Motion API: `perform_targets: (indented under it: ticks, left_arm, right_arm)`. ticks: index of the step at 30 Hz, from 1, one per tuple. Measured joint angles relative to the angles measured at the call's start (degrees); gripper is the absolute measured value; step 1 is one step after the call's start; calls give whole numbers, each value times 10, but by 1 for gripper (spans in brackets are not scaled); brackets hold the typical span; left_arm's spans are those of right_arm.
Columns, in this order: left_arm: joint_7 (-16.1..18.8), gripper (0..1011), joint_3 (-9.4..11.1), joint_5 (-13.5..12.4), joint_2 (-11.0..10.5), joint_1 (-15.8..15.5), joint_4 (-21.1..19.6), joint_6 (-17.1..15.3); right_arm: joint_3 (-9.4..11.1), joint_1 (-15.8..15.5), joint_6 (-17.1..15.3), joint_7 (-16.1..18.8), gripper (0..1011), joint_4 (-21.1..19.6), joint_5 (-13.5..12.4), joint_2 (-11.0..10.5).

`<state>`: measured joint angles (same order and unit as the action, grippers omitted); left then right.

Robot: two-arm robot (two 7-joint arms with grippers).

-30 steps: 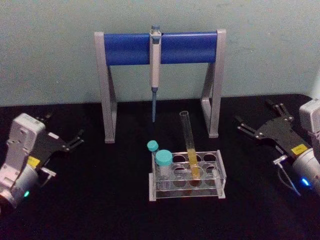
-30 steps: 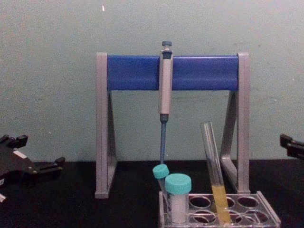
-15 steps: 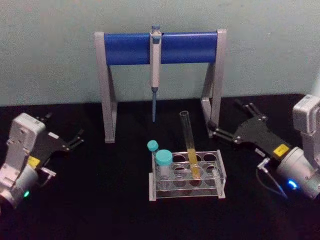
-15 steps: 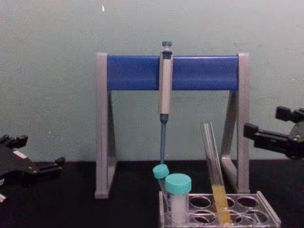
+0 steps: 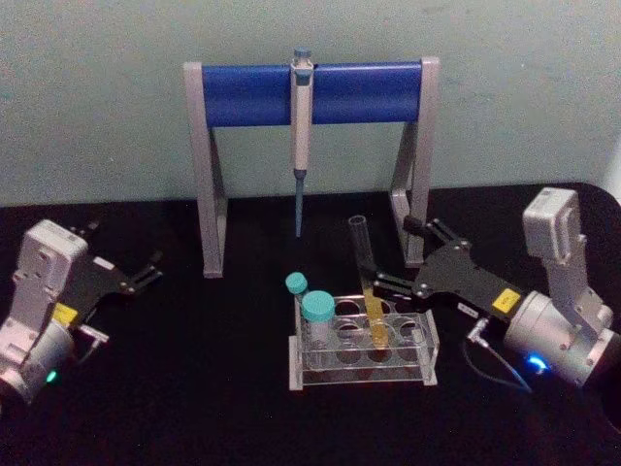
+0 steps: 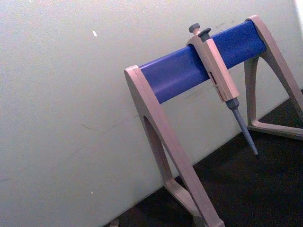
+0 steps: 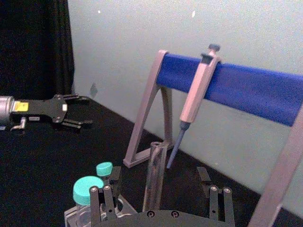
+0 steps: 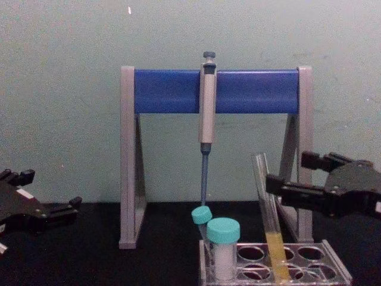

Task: Pick up the test tube from the test tube rack, shake it, then place it back into the test tube rack.

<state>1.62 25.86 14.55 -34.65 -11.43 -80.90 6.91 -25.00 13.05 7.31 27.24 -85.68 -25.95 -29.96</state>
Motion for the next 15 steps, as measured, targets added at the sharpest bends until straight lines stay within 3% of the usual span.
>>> perform_targets:
  ticks: [15]
  left_arm:
    - [0, 1001, 0, 0, 0, 0, 0, 0]
  right_arm:
    - [-6, 29, -48, 30, 1000, 32, 8, 25]
